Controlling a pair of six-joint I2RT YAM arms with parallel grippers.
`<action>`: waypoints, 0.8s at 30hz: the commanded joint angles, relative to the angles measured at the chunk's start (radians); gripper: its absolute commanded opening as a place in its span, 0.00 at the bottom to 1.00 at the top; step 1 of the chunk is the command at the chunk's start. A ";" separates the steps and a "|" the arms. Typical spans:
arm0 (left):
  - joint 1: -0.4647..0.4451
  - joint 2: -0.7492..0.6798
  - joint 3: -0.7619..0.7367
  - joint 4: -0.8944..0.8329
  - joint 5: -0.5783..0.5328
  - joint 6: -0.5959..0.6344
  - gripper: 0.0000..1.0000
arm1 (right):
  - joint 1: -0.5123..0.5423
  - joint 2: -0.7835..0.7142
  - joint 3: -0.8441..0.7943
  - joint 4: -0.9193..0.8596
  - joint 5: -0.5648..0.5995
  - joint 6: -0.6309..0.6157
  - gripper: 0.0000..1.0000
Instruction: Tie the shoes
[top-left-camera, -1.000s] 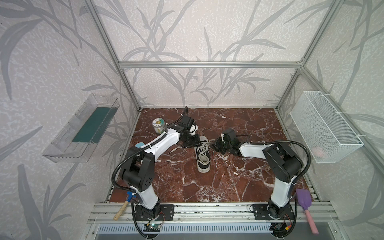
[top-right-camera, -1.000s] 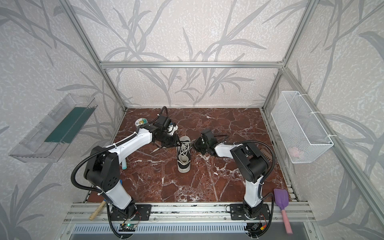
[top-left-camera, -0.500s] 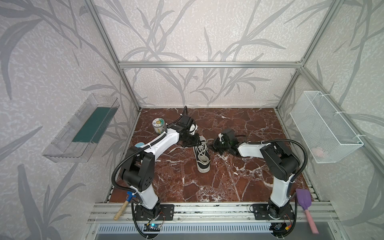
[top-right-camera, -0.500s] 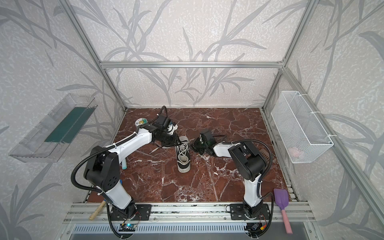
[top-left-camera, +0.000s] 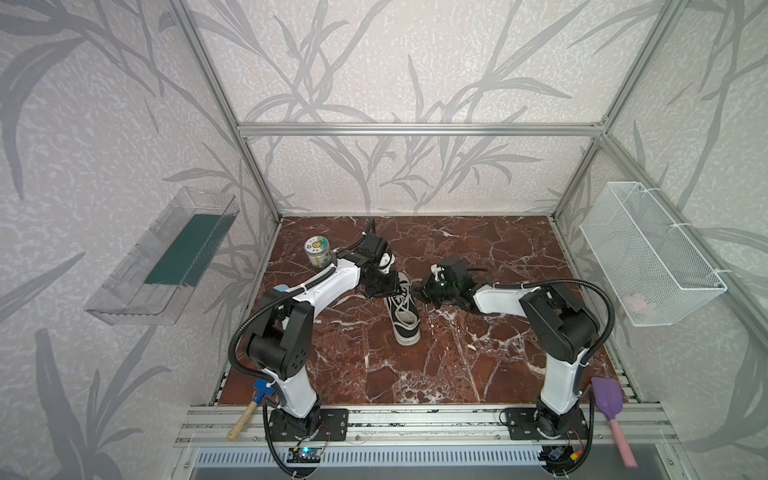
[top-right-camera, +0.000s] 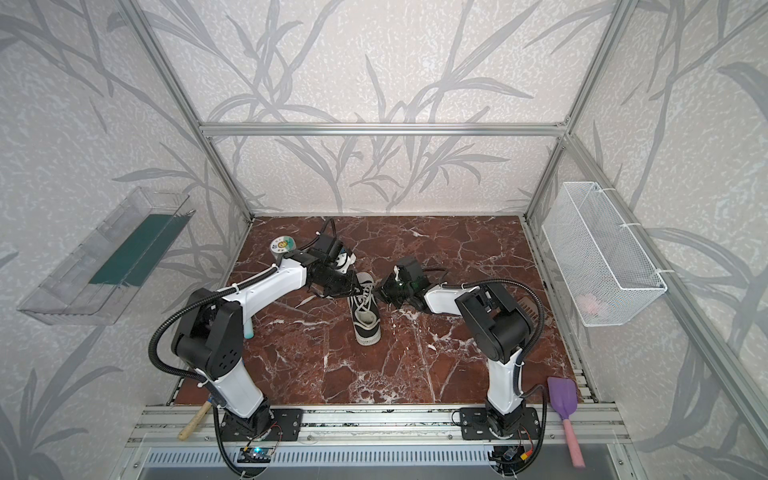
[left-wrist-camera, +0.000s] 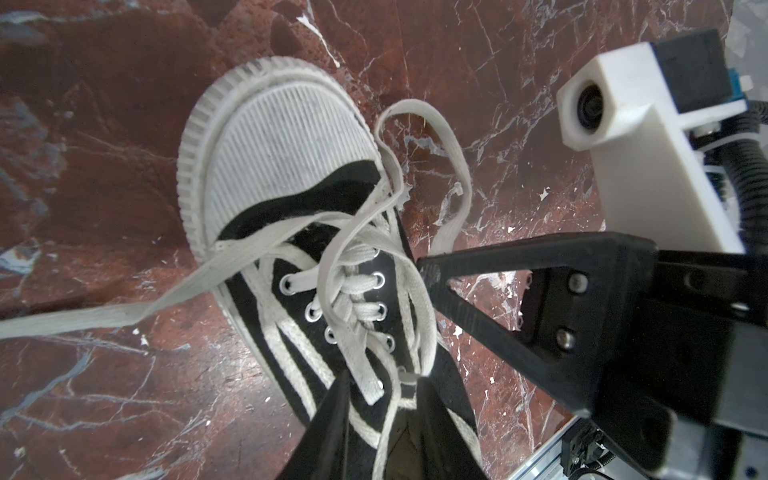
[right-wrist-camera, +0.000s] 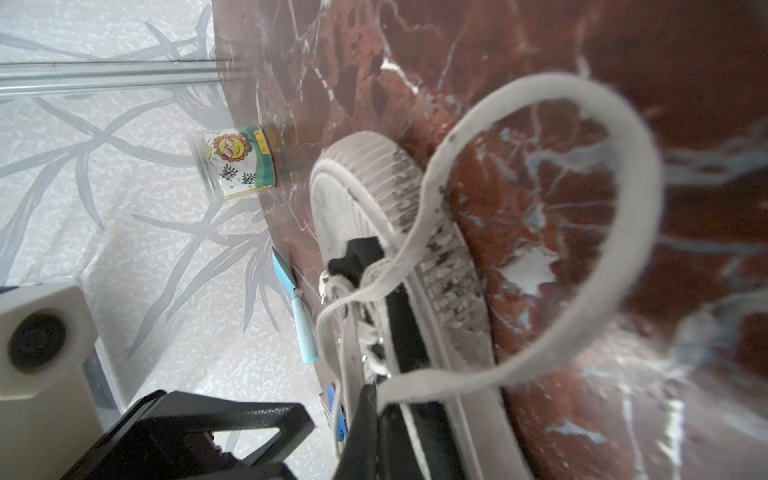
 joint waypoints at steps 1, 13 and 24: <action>0.002 0.009 -0.015 0.005 -0.003 -0.009 0.31 | 0.008 0.003 0.023 0.043 -0.035 0.014 0.00; 0.013 0.002 -0.032 0.015 0.007 -0.012 0.27 | 0.010 0.043 0.006 0.127 -0.064 0.064 0.00; 0.014 -0.008 -0.048 0.026 0.038 -0.009 0.26 | 0.011 0.064 -0.030 0.264 -0.087 0.151 0.00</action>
